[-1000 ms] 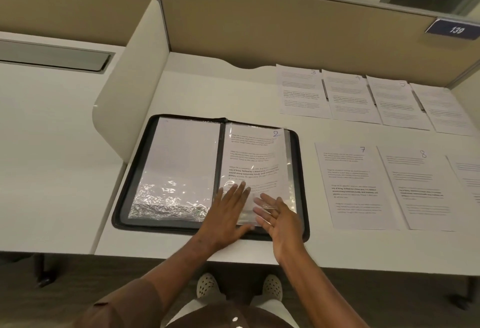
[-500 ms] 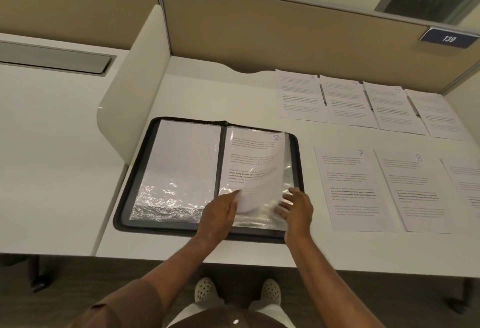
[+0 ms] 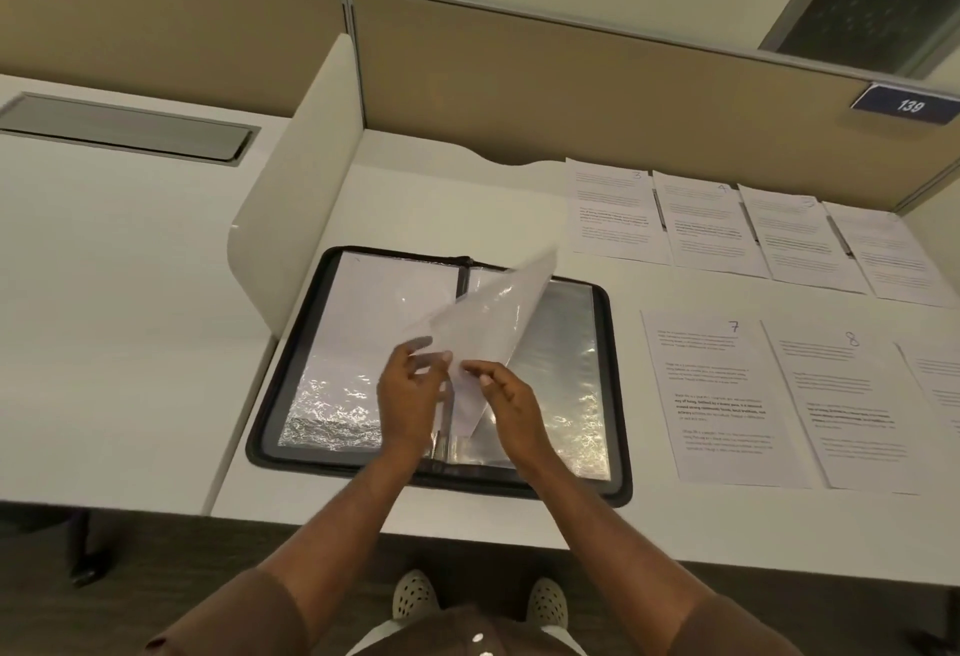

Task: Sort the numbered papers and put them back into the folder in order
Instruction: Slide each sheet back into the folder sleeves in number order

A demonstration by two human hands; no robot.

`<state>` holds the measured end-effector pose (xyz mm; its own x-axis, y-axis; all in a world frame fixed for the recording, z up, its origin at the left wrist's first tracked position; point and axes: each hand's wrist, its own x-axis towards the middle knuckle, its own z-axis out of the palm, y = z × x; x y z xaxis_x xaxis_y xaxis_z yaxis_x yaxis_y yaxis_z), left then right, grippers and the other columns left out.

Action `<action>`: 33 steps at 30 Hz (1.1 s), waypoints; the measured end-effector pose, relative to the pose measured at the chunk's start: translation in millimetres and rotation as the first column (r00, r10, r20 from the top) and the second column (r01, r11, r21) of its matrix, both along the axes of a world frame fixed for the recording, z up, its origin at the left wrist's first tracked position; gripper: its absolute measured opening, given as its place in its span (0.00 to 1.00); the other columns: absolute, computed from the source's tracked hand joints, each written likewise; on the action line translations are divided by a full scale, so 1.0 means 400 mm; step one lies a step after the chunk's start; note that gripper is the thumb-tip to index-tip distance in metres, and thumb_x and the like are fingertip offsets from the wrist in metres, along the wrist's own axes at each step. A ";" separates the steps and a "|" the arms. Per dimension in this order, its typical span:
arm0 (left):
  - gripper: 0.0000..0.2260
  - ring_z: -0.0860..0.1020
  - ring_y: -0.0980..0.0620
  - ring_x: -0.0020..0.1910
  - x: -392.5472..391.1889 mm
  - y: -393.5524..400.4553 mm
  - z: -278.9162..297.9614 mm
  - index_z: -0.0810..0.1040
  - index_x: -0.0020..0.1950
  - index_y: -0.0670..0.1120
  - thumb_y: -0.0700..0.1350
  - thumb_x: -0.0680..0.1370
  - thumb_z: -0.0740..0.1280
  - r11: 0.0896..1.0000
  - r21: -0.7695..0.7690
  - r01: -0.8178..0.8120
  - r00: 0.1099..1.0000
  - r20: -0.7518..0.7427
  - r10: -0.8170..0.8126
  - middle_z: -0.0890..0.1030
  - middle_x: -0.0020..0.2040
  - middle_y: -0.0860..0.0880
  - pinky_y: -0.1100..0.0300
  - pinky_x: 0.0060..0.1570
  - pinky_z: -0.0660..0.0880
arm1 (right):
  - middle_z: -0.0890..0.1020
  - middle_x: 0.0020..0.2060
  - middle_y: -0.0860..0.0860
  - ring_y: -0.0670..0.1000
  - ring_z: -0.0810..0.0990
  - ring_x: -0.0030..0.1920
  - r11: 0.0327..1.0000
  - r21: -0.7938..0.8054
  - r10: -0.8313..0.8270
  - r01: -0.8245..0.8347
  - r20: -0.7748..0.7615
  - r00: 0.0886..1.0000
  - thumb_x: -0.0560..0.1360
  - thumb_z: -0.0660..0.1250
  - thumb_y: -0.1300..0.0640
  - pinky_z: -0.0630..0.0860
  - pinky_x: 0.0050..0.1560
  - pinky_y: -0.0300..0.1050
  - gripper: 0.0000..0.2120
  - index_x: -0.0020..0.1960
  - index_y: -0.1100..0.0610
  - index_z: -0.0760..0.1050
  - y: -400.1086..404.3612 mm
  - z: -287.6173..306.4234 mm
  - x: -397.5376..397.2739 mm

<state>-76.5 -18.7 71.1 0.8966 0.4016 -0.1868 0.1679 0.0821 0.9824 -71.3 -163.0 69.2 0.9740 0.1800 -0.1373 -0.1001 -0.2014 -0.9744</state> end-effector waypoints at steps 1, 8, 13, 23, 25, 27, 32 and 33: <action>0.10 0.86 0.48 0.44 0.009 0.020 0.008 0.79 0.57 0.46 0.45 0.78 0.73 0.999 -0.029 -0.044 0.999 -0.019 0.044 0.85 0.50 0.43 0.47 0.43 0.84 | 0.83 0.58 0.43 0.43 0.79 0.60 0.999 -0.023 0.028 -0.028 0.022 0.999 0.85 0.60 0.58 0.76 0.61 0.35 0.12 0.63 0.52 0.80 0.008 -0.002 0.000; 0.06 0.85 0.41 0.37 -0.038 0.162 0.007 0.79 0.49 0.41 0.44 0.81 0.69 0.972 -0.105 -0.211 0.976 -0.079 0.203 0.84 0.42 0.40 0.49 0.37 0.83 | 0.85 0.53 0.43 0.43 0.82 0.56 0.993 -0.092 -0.057 0.074 0.171 0.984 0.82 0.64 0.62 0.79 0.56 0.40 0.10 0.58 0.53 0.82 0.025 -0.009 0.016; 0.08 0.84 0.42 0.38 -0.147 0.244 -0.033 0.80 0.51 0.38 0.43 0.82 0.67 0.940 -0.166 -0.297 0.947 -0.180 0.267 0.83 0.43 0.39 0.51 0.37 0.84 | 0.79 0.63 0.41 0.42 0.75 0.66 0.952 -0.293 0.138 -0.086 0.160 0.977 0.80 0.64 0.60 0.73 0.67 0.44 0.16 0.65 0.46 0.78 0.027 -0.064 0.035; 0.07 0.81 0.45 0.37 -0.230 0.328 -0.090 0.81 0.53 0.40 0.44 0.82 0.67 0.914 0.173 -0.366 0.882 -0.250 0.400 0.84 0.43 0.41 0.46 0.41 0.83 | 0.68 0.76 0.45 0.48 0.63 0.78 0.688 -0.644 0.525 -0.335 0.123 0.842 0.81 0.64 0.54 0.55 0.79 0.48 0.23 0.75 0.48 0.70 0.083 -0.115 0.025; 0.07 0.80 0.45 0.43 -0.218 0.330 -0.073 0.79 0.57 0.44 0.43 0.80 0.69 0.863 0.297 -0.409 0.853 -0.211 0.477 0.82 0.46 0.44 0.47 0.43 0.80 | 0.69 0.76 0.47 0.49 0.63 0.77 0.669 -0.677 0.537 -0.306 0.156 0.829 0.81 0.64 0.55 0.54 0.79 0.47 0.22 0.75 0.49 0.71 0.087 -0.119 0.023; 0.08 0.79 0.46 0.46 -0.199 0.316 -0.047 0.77 0.58 0.46 0.42 0.80 0.69 0.832 0.375 -0.408 0.871 -0.113 0.478 0.80 0.48 0.45 0.53 0.43 0.76 | 0.70 0.76 0.47 0.50 0.64 0.77 0.660 -0.695 0.540 -0.285 0.176 0.823 0.81 0.64 0.56 0.52 0.77 0.45 0.21 0.74 0.49 0.72 0.089 -0.117 0.024; 0.12 0.78 0.55 0.48 -0.112 0.241 -0.010 0.76 0.63 0.48 0.40 0.80 0.69 0.784 0.603 -0.145 0.989 0.118 0.091 0.79 0.52 0.51 0.61 0.46 0.77 | 0.72 0.74 0.48 0.50 0.66 0.75 0.664 -0.689 0.543 -0.292 0.175 0.822 0.80 0.64 0.56 0.60 0.77 0.52 0.22 0.74 0.49 0.72 0.081 -0.119 0.049; 0.15 0.78 0.55 0.52 -0.089 0.221 -0.011 0.76 0.65 0.48 0.41 0.79 0.69 0.769 0.633 -0.086 0.992 0.127 0.007 0.80 0.56 0.51 0.61 0.51 0.76 | 0.72 0.74 0.48 0.50 0.66 0.75 0.669 -0.690 0.532 -0.278 0.182 0.827 0.80 0.64 0.55 0.60 0.77 0.52 0.22 0.74 0.49 0.72 0.076 -0.121 0.057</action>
<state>-112.0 69.9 66.7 0.8721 0.4342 0.2255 0.0679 -0.5638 0.8231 -48.6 -132.6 20.8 0.8227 0.5669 -0.0429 0.4493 -0.6945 -0.5620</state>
